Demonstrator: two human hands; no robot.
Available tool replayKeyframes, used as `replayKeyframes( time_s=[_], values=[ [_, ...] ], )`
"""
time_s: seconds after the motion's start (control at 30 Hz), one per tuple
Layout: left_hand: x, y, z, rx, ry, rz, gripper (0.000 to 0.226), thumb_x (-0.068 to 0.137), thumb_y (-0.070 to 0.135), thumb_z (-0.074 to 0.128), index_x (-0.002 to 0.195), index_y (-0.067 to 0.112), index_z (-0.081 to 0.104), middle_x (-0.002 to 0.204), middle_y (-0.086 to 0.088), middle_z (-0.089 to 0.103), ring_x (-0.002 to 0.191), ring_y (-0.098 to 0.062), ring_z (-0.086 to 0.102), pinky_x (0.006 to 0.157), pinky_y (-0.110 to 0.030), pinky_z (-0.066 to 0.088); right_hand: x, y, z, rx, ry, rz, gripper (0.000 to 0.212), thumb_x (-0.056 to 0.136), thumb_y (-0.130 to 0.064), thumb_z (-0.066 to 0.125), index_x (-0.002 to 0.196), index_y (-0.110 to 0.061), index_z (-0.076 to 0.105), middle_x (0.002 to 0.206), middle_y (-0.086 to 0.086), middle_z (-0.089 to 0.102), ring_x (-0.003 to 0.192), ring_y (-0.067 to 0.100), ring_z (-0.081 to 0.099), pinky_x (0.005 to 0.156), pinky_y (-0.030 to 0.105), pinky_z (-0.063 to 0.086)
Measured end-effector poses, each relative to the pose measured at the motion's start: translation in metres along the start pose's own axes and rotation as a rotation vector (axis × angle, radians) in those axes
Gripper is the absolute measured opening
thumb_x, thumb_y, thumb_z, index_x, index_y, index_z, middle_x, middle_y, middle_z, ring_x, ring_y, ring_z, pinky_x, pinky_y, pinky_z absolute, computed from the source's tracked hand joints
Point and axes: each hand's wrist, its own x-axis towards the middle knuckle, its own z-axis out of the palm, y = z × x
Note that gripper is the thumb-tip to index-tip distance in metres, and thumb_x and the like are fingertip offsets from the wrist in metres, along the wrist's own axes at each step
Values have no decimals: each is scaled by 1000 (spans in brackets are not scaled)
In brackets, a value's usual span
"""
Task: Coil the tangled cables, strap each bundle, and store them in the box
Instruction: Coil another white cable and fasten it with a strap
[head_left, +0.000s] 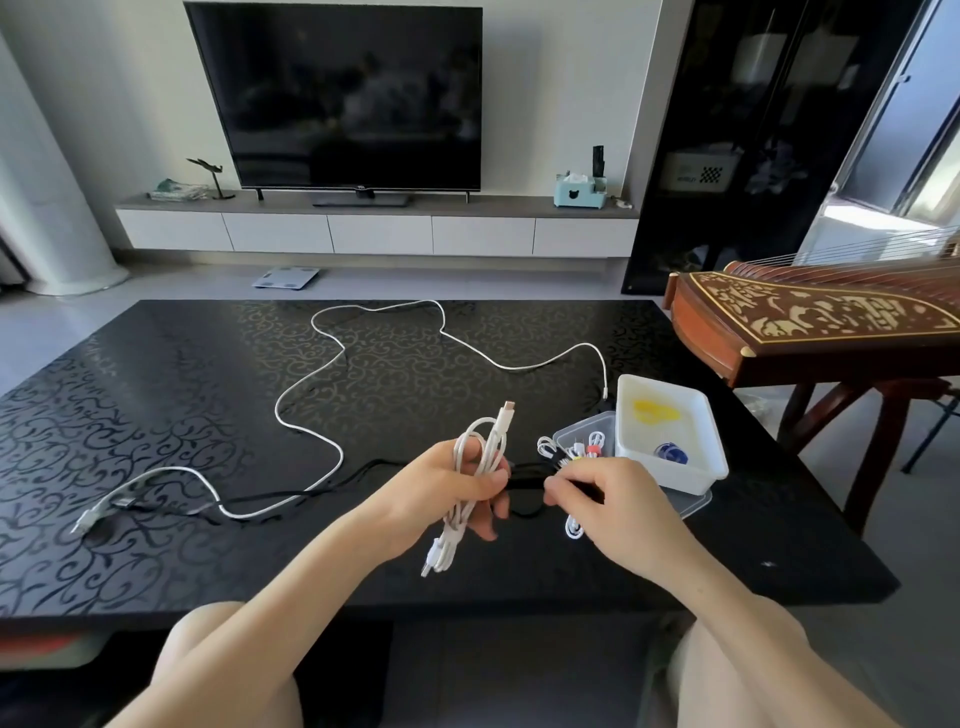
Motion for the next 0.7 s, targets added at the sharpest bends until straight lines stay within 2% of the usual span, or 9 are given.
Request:
replayKeyframes(
  time_s=[0.07,0.1,0.17,0.23,0.3,0.4,0.47,0.63,0.7],
  values=[
    [-4,2,-1,72,-39,19,12,94,12,55,103,14,62,82,-10,73,77,-24,70,75,-23,50,2,4,0,101,121,112,35,87,-18,61,54,-29,64,53,-3,61,48,1,50,50,11,35],
    [-6,4,-2,142,-48,20,15,95,17,54,107,19,63,86,-8,74,89,-17,70,78,-17,47,4,6,-1,177,166,194,36,85,-16,61,51,-25,64,49,4,55,44,4,45,46,13,32],
    [-7,7,-2,273,-19,42,14,94,24,55,96,23,69,78,-3,74,100,0,64,84,-15,43,7,8,0,319,211,346,35,83,-14,61,49,-18,64,42,-2,39,38,5,34,40,13,27],
    [-4,6,0,276,44,42,13,94,23,56,98,27,68,53,5,57,65,-4,59,67,-17,45,8,10,3,383,218,456,34,83,-16,60,49,-17,64,46,-1,36,38,6,32,39,17,27],
    [-3,7,4,178,102,27,7,94,21,57,99,22,61,52,7,38,47,-7,36,47,-18,36,9,10,8,418,231,529,35,84,-20,60,48,-17,63,54,5,39,43,9,36,39,19,29],
    [-4,10,9,-42,-1,-36,33,92,42,49,96,9,47,60,2,36,54,-13,33,56,-23,38,15,9,14,473,237,627,37,84,-23,59,48,-16,57,56,5,39,52,14,39,39,19,28],
    [-7,15,11,-120,-109,-71,49,93,49,34,104,5,53,65,-2,41,58,-17,39,69,-30,42,19,7,17,503,223,657,35,83,-20,58,48,-16,52,54,2,36,51,15,34,38,19,24],
    [-8,21,16,-74,-291,-93,75,95,55,13,117,0,60,70,-5,45,62,-18,39,76,-30,42,22,-2,22,448,206,570,42,82,-13,54,42,-17,44,50,3,37,46,13,31,34,16,21],
    [-8,23,18,-44,-302,-104,77,94,55,13,120,-1,58,71,-3,45,61,-15,40,77,-30,41,23,-6,23,437,188,528,38,88,-15,53,51,-11,48,55,8,41,48,13,33,36,19,22]
  ],
)
